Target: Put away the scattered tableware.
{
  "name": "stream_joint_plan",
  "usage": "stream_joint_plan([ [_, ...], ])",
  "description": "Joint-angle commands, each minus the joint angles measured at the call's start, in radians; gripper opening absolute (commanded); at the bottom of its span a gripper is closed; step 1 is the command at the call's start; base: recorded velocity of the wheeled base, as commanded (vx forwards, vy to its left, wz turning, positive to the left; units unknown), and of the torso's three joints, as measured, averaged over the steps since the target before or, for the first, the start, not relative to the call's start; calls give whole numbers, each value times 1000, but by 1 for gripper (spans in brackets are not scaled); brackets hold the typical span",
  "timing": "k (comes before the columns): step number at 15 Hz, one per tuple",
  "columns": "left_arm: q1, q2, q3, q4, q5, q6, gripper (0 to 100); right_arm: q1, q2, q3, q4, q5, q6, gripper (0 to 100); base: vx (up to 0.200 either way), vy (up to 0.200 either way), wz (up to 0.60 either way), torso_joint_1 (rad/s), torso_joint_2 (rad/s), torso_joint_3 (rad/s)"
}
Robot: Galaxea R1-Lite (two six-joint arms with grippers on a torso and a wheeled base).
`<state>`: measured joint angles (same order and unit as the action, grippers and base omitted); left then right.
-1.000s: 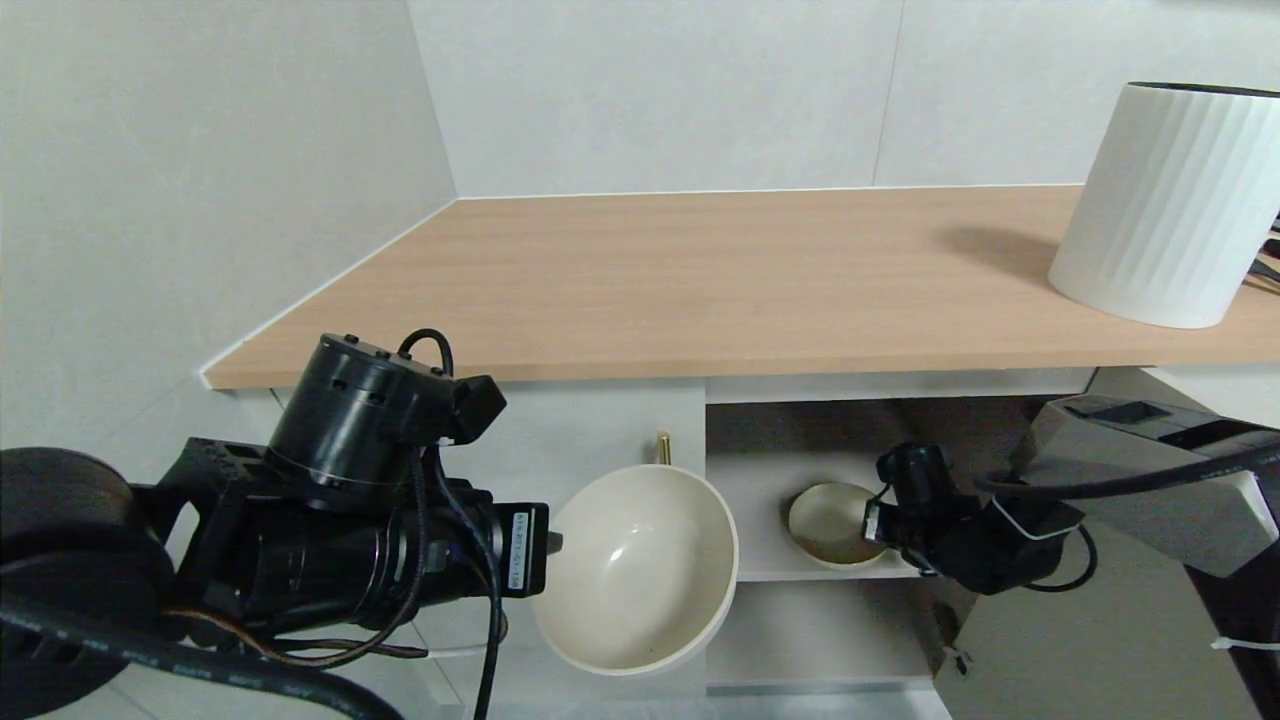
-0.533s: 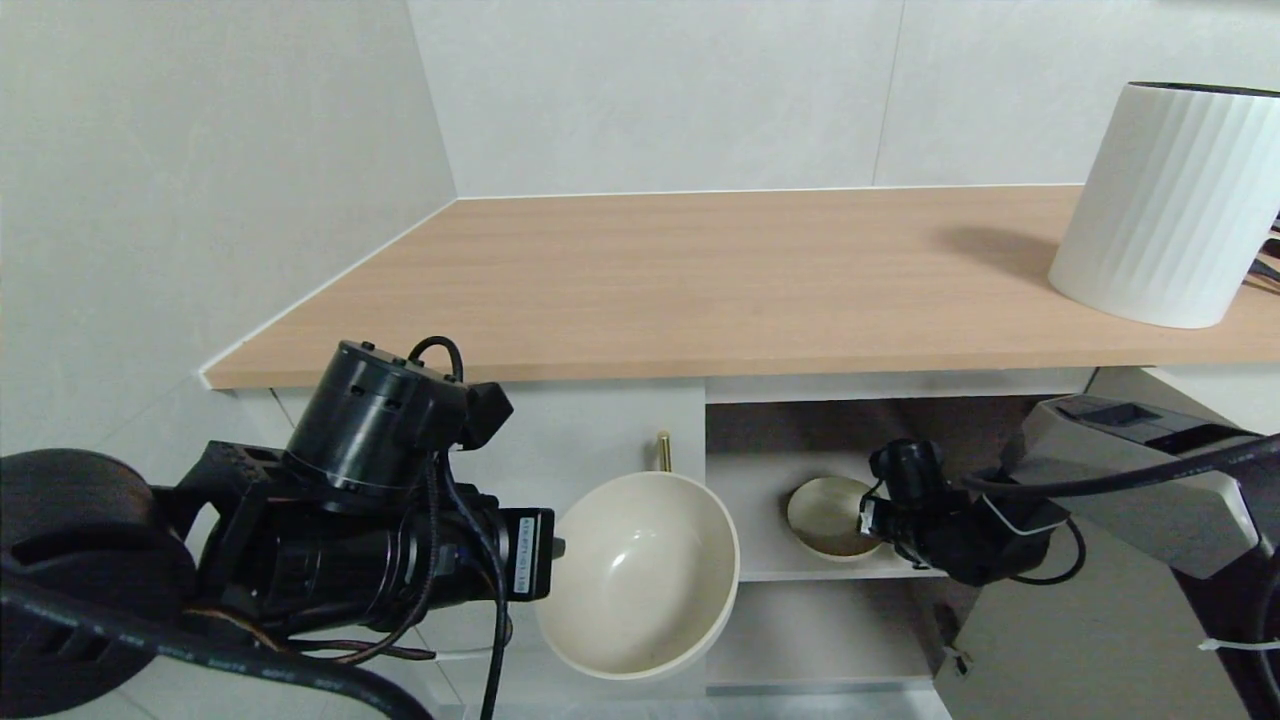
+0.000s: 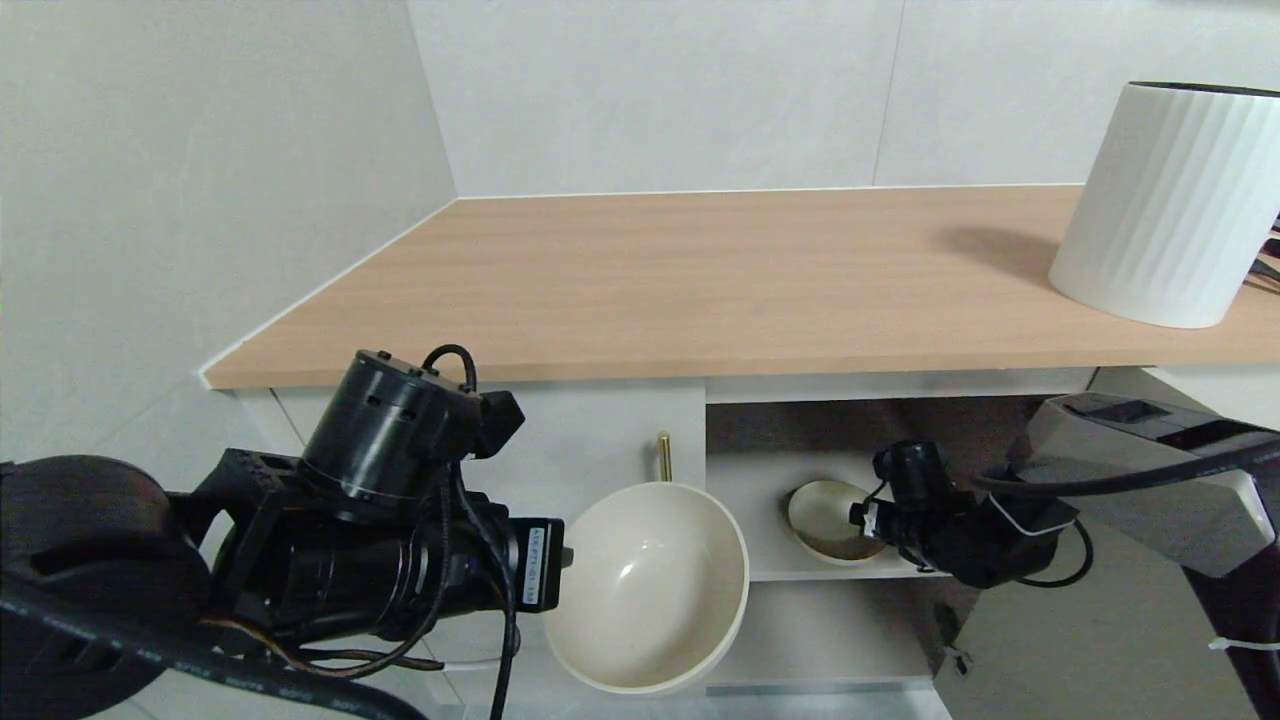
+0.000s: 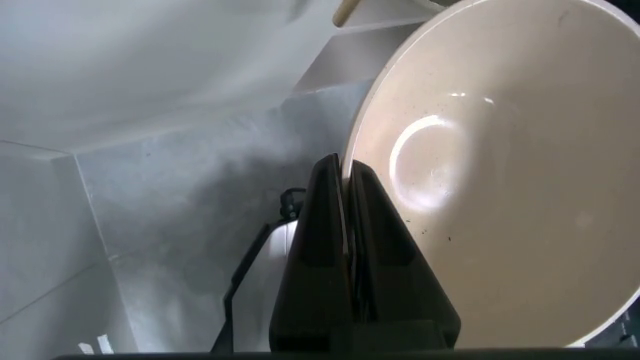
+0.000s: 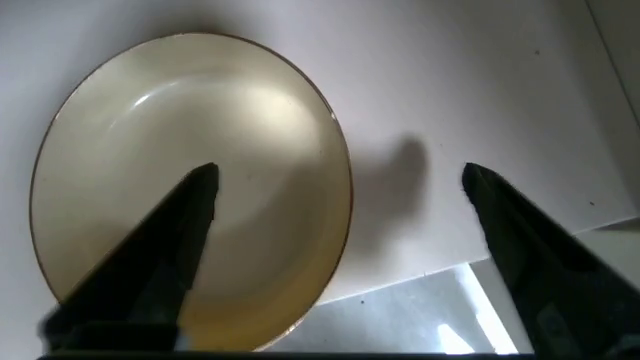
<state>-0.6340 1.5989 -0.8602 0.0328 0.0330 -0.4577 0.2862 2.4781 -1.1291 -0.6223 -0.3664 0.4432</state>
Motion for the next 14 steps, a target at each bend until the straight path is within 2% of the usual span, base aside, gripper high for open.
stream_joint_plan([
  [1, -21, 16, 1, 4, 2, 1, 0, 7, -142, 135, 0, 9, -6, 100, 0, 0, 0, 0, 0, 0],
  [2, -41, 27, 1, 18, 2, 1, 0, 19, -226, 198, 3, 34, -11, 100, 0, 0, 0, 0, 0, 0],
  [3, -41, 27, 1, 18, 2, 1, 0, 19, -226, 198, 3, 34, -11, 100, 0, 0, 0, 0, 0, 0],
  [4, -70, 65, -5, 45, 8, 1, 0, 48, -409, 292, 93, 152, -23, 100, 0, 0, 0, 0, 0, 0],
  [5, -76, 76, -5, 45, 8, 1, 0, 62, -446, 301, 124, 185, -23, 100, 0, 0, 0, 0, 0, 0],
  [6, -90, 119, -3, 45, 24, 1, 0, 107, -565, 322, 231, 310, -23, 100, 0, 0, 0, 0, 0, 0],
  [9, -104, 207, -3, 45, 131, 1, 0, 209, -739, 342, 411, 460, -24, 100, 0, 0, 0, 0, 0, 0],
  [11, -105, 236, -3, 45, 205, 1, 0, 260, -798, 339, 484, 517, -26, 100, 0, 0, 0, 0, 0, 0],
  [14, -113, 231, -11, 45, 226, 1, 0, 344, -801, 339, 524, 534, -90, 100, 0, 0, 0, 0, 0, 0],
])
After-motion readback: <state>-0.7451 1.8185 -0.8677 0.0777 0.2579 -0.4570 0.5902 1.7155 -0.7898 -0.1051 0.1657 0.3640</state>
